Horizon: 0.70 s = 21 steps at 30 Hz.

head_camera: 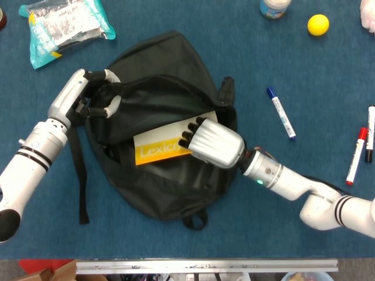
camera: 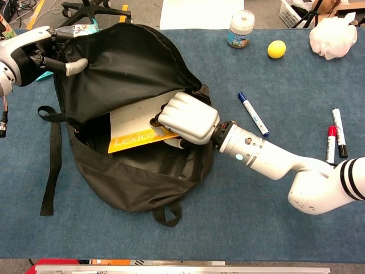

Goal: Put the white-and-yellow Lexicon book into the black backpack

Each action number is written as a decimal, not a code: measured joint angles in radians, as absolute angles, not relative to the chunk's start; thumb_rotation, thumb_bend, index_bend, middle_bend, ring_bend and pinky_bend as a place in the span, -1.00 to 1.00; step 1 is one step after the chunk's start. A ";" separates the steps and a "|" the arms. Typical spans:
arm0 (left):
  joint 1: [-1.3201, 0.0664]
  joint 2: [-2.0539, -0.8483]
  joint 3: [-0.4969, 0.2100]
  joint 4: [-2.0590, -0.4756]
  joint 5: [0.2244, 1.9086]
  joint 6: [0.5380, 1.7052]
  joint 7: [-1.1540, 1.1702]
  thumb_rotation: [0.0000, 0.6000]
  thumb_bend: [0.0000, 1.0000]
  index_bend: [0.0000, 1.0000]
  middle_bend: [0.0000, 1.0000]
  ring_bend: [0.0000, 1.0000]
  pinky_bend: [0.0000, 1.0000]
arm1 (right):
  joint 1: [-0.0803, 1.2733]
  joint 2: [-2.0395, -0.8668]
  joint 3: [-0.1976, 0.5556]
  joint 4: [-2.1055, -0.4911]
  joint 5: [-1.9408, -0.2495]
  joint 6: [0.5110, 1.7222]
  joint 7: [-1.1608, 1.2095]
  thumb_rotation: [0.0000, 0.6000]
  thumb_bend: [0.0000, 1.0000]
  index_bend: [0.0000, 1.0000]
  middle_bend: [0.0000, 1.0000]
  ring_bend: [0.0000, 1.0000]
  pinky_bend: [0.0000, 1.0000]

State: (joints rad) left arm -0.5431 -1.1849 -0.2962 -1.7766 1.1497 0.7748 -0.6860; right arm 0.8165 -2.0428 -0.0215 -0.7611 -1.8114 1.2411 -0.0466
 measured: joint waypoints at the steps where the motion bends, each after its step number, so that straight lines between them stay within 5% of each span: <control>1: -0.544 -1.185 -0.296 -1.777 1.149 0.775 -0.686 1.00 -0.10 0.50 0.33 0.31 0.51 | 0.816 -2.044 -0.019 -0.758 -1.806 1.239 -0.047 1.00 -0.01 0.62 0.41 0.25 0.43; 10: -0.545 -1.182 -0.291 -1.777 1.148 0.777 -0.684 1.00 -0.10 0.47 0.33 0.30 0.51 | 0.815 -2.054 -0.020 -0.784 -1.786 1.220 -0.035 1.00 -0.04 0.47 0.21 0.10 0.38; 15: -0.546 -1.181 -0.288 -1.773 1.148 0.768 -0.694 1.00 -0.10 0.43 0.31 0.29 0.51 | 0.805 -2.026 -0.025 -0.847 -1.776 1.211 -0.046 1.00 -0.04 -0.11 -0.21 -0.23 0.08; 21: -0.550 -1.185 -0.284 -1.764 1.151 0.760 -0.703 1.00 -0.10 0.40 0.29 0.28 0.50 | 0.789 -1.975 -0.029 -0.953 -1.763 1.202 -0.093 1.00 -0.03 -0.62 -0.43 -0.52 -0.23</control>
State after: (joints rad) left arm -0.5496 -1.1850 -0.2844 -1.7641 1.1508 0.7605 -0.7026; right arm 0.7890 -1.9754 -0.0294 -0.9533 -1.7632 1.2018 -0.0929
